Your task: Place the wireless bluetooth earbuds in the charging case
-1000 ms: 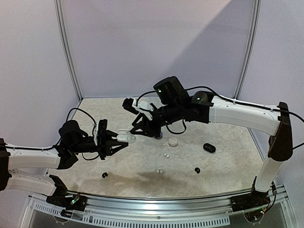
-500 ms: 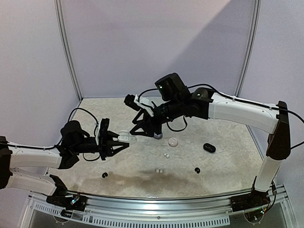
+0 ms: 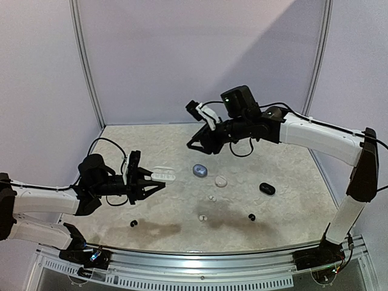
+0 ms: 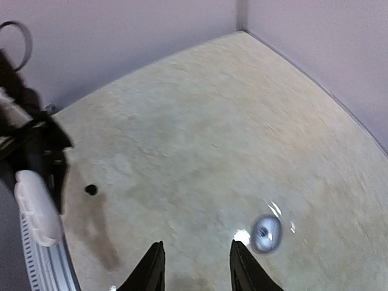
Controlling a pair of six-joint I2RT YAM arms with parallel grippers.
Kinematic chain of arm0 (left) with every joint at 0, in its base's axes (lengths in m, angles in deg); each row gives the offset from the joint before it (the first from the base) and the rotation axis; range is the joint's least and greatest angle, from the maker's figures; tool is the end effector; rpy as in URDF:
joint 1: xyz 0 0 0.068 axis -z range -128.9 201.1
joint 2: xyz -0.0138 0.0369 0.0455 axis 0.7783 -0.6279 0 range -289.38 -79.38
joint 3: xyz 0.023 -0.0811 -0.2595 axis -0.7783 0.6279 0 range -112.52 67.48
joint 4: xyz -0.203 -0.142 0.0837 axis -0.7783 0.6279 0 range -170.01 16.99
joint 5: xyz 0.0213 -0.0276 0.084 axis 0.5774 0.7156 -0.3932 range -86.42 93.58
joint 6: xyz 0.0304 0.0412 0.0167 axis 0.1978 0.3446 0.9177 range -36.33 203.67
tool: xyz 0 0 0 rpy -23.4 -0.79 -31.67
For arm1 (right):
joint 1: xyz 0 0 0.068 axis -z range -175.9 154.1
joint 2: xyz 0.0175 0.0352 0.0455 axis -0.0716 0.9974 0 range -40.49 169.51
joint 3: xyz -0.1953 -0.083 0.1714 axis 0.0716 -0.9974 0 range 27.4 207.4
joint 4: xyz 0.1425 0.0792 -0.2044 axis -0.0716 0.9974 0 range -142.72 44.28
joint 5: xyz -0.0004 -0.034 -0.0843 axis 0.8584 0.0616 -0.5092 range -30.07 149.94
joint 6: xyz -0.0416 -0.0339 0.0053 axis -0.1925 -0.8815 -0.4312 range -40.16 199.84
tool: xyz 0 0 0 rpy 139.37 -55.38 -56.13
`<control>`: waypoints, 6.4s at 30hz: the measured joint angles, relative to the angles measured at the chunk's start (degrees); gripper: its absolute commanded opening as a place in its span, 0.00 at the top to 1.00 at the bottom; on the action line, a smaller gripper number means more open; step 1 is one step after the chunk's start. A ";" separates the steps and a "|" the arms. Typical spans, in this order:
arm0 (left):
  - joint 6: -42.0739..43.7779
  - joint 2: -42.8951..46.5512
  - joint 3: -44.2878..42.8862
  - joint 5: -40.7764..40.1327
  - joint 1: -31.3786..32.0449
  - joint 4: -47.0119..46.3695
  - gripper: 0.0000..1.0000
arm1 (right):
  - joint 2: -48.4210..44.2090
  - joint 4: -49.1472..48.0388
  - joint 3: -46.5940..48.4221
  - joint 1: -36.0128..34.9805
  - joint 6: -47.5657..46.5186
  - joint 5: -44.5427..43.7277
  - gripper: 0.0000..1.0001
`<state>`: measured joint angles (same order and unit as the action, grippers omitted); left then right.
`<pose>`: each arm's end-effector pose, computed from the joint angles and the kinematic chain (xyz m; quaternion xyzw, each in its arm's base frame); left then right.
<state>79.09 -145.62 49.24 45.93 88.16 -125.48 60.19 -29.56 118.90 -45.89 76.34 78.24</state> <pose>0.1631 -0.1532 0.2088 0.4281 0.5770 -0.4731 0.5098 0.2560 0.3223 0.3354 -0.4578 0.7378 0.3160 0.3824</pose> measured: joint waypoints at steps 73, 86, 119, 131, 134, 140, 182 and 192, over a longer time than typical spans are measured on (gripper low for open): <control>0.50 1.51 0.11 -0.98 -0.02 0.33 1.00 | 19.98 18.86 -3.93 0.87 11.65 -3.30 1.00; 0.72 2.25 0.42 -0.96 -0.02 0.31 1.00 | 7.17 18.32 -3.04 -0.24 10.45 -8.98 1.00; 2.86 2.56 0.42 0.76 0.00 0.15 1.00 | 5.68 6.49 10.45 -21.27 -28.52 -19.56 1.00; 3.08 2.47 0.42 0.72 0.00 0.74 1.00 | 6.95 8.70 12.31 -21.27 -28.74 -19.47 1.00; 3.08 2.45 0.42 0.63 0.00 1.25 1.00 | 7.41 9.29 12.87 -21.27 -28.74 -19.47 1.00; 3.13 2.12 0.42 0.55 0.00 1.49 1.00 | 7.87 10.51 13.66 -21.27 -28.55 -19.47 1.00; 2.19 3.74 1.05 -2.32 0.20 0.28 1.00 | 2.01 8.66 12.59 -20.81 -23.23 -15.21 0.56; 0.96 4.22 1.31 -2.78 0.20 0.13 1.00 | -10.12 0.50 -3.06 -10.58 -8.66 -10.05 0.67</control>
<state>80.06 -141.40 50.55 43.15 88.36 -125.35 50.07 -29.06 115.84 -56.47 67.68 68.19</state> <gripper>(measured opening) 0.230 0.401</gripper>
